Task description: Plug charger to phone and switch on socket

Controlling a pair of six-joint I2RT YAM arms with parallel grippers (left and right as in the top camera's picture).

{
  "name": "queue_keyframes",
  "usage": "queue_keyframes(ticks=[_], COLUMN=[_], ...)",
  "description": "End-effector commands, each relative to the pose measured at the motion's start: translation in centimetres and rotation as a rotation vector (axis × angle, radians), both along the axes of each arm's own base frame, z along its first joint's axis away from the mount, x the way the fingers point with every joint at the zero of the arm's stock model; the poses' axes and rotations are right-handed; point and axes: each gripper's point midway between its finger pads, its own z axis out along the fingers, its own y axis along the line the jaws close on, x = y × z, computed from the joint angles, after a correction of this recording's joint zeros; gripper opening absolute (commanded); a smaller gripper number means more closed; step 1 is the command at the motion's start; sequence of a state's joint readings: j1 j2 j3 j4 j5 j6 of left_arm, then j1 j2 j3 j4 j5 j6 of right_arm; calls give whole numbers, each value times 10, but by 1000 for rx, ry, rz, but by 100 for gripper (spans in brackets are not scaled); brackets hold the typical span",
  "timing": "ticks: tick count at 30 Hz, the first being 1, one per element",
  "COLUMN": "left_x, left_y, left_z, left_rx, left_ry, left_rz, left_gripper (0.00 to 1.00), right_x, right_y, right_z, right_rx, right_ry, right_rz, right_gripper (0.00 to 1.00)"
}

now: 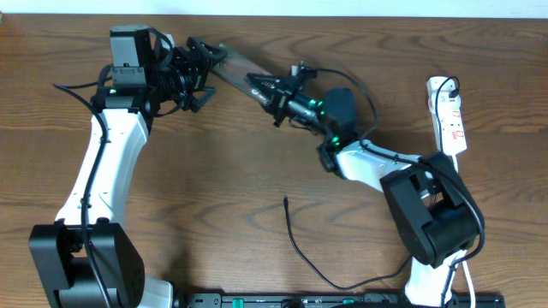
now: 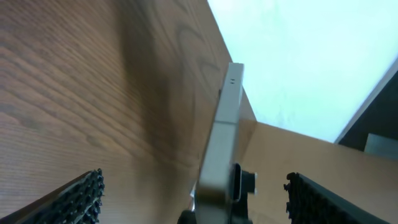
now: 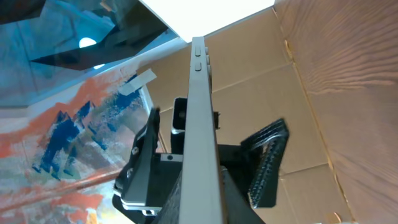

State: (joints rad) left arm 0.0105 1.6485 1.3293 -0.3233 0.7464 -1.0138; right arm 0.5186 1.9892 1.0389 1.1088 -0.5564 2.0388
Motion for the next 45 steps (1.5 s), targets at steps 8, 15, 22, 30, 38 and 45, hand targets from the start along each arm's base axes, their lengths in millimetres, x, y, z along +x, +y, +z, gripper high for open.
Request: queue_keyframes(ticks=[8,15,22,30,38,45], left_x=[16,17,20,22,23,20], left_y=[4,4,4,4,4,5], left_z=[11,12,16,19,19,8], left_rx=[-46,-54,-48,-4,42,49], left_ry=[-50,-62,-88,-150,-198,-178], left_rz=[71,71,69,38,4,7], left_gripper=[90,90,90,90,89,83], right_x=[1,4,4,2,1,-7], right_y=[6,4,9,10,11,20], right_z=[37,37,18,19,20,22], right_rx=[107,109,58,60,60,67], right_ry=[-79,-76,-13,-19,-21,-28], right_rz=[-114,-128,-109,-99,-92,-73], right_gripper=[1,1,1,1,1,1])
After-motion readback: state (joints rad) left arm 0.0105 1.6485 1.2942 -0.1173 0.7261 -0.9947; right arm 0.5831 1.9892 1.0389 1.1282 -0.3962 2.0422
